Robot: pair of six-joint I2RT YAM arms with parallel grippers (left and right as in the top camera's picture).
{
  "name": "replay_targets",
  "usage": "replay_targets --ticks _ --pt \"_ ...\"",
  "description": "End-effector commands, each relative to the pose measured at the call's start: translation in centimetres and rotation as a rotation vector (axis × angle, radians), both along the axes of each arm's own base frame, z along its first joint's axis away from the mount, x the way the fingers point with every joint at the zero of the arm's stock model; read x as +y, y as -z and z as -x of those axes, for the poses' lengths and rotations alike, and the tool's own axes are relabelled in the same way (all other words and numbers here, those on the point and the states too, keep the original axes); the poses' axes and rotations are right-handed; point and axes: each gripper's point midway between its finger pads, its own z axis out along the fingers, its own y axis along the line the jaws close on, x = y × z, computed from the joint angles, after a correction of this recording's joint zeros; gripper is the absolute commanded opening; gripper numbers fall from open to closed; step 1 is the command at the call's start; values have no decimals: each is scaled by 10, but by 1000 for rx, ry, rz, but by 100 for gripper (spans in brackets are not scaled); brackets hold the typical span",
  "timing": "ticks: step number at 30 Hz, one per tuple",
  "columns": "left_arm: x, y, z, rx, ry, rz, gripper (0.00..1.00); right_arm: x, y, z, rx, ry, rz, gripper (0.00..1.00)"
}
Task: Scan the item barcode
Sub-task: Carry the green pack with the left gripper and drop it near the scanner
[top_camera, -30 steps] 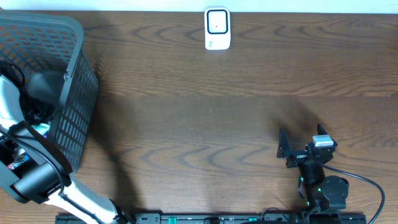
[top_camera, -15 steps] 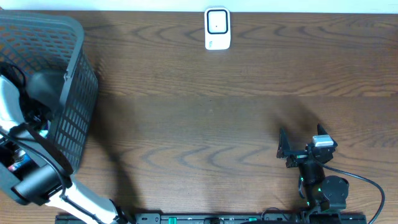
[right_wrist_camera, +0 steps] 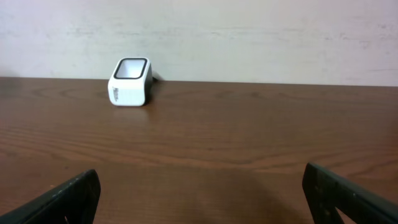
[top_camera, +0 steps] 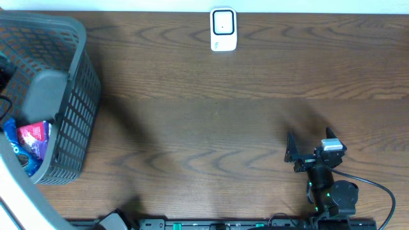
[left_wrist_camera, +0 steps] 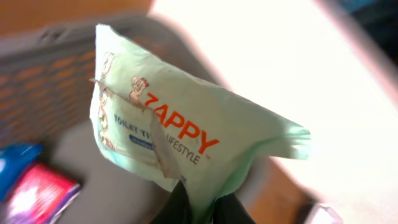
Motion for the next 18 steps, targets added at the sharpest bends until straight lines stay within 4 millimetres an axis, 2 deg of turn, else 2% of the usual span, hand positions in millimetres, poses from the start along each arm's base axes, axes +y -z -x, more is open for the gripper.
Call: replay_targets --ticks 1,4,6,7,8,9,11,18 --pt "-58 -38 -4 -142 213 13 7 1 0 0 1 -2 -14 99" --pt "-111 -55 -6 -196 373 -3 7 1 0 0 1 -1 -14 99" --pt "-154 -57 -9 -199 518 -39 7 1 0 0 1 -1 -14 99" --pt "-182 -53 -10 -191 620 -73 7 1 0 0 1 -1 -14 99" --pt "-199 -49 -11 -182 678 -90 7 1 0 0 1 -1 -14 99" --pt "-221 -42 -12 -161 750 -117 7 1 0 0 1 -1 -14 99" --pt "-251 -23 -18 -103 817 -166 7 1 0 0 1 -1 -14 99" --pt "-340 53 -52 101 994 -488 7 1 0 0 1 -2 -14 99"
